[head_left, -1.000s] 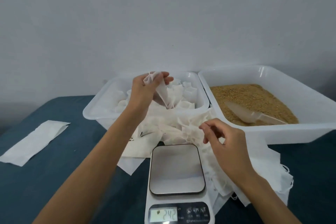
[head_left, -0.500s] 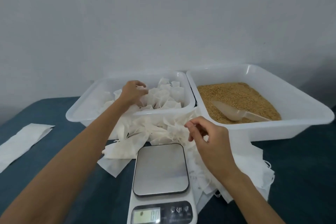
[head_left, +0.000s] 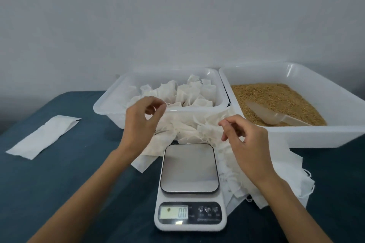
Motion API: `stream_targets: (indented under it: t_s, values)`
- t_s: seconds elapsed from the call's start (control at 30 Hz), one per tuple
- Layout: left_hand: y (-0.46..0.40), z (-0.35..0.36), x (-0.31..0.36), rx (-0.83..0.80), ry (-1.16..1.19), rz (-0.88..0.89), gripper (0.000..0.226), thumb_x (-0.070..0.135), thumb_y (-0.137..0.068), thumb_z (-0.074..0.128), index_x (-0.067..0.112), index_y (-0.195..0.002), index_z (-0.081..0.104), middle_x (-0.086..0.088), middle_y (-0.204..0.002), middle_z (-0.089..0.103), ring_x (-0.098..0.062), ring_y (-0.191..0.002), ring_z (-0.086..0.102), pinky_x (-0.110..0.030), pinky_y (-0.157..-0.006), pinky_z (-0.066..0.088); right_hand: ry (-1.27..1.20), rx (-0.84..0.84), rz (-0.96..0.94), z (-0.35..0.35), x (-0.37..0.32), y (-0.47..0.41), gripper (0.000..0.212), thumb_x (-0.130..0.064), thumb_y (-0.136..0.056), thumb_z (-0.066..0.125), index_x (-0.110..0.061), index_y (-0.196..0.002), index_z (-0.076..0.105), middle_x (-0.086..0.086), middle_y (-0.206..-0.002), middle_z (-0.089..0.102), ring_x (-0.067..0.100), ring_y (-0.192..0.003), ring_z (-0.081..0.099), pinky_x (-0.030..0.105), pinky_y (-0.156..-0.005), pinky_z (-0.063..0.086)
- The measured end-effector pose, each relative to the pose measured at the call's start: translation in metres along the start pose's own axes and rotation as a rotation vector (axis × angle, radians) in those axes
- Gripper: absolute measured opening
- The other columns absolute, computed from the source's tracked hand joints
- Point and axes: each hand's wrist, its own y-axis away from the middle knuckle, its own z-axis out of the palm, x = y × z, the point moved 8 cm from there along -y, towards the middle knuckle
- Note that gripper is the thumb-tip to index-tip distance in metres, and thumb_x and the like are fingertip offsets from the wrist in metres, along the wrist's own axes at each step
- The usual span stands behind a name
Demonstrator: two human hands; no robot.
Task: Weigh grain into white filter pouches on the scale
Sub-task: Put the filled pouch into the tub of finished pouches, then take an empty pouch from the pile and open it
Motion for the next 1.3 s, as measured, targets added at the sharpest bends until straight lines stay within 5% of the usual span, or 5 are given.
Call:
stream_targets:
  t_s: [0.17,0.4,0.83,1.13,1.3]
  values:
    - [0.041,-0.022,-0.044,-0.115,-0.214,-0.038,0.014,0.006,-0.091,0.079,0.018,-0.086,0.074,0.012,-0.084,0.066,-0.013,-0.075,0.058,-0.024,-0.069,0.047,0.006,-0.002,-0.011,0.0,-0.003,0.001,0.012,-0.026,-0.098,0.063,-0.024,-0.089,0.071,-0.012,-0.068,0.067,0.013,-0.056,0.062,0.019,-0.051,0.045]
    - [0.059,0.004,-0.081,-0.537,-0.52,-0.109,0.063,0.038,-0.096,0.074,0.028,-0.153,0.05,0.008,-0.147,0.056,-0.018,-0.136,0.045,-0.035,-0.112,0.034,0.02,-0.023,-0.01,0.004,-0.005,0.003,0.013,-0.03,-0.097,0.061,-0.025,-0.088,0.07,-0.013,-0.068,0.066,0.012,-0.062,0.064,0.017,-0.056,0.045]
    - [0.055,-0.024,-0.067,-0.274,-0.216,-0.16,0.02,0.008,-0.087,0.082,0.02,-0.082,0.067,0.01,-0.084,0.067,-0.012,-0.085,0.062,-0.032,-0.079,0.05,0.02,-0.024,0.003,0.004,-0.005,0.003,0.013,-0.025,-0.097,0.064,-0.023,-0.086,0.07,-0.012,-0.066,0.066,0.011,-0.063,0.064,0.011,-0.058,0.041]
    - [0.052,-0.05,-0.045,0.0,-0.134,-0.129,0.026,0.004,-0.087,0.081,0.023,-0.083,0.065,0.012,-0.089,0.067,-0.009,-0.089,0.061,-0.019,-0.078,0.046,0.008,-0.039,0.019,0.004,-0.004,0.003,0.013,-0.025,-0.097,0.064,-0.025,-0.085,0.069,-0.011,-0.066,0.066,0.012,-0.064,0.065,0.013,-0.059,0.043]
    - [0.044,-0.047,-0.037,0.113,0.364,-0.322,0.025,0.005,-0.091,0.079,0.025,-0.088,0.064,0.008,-0.087,0.074,-0.015,-0.08,0.067,-0.032,-0.075,0.054,-0.14,-0.118,0.098,0.01,0.0,0.003,0.011,-0.029,-0.095,0.065,-0.024,-0.089,0.073,-0.005,-0.07,0.069,0.011,-0.065,0.065,0.018,-0.064,0.049]
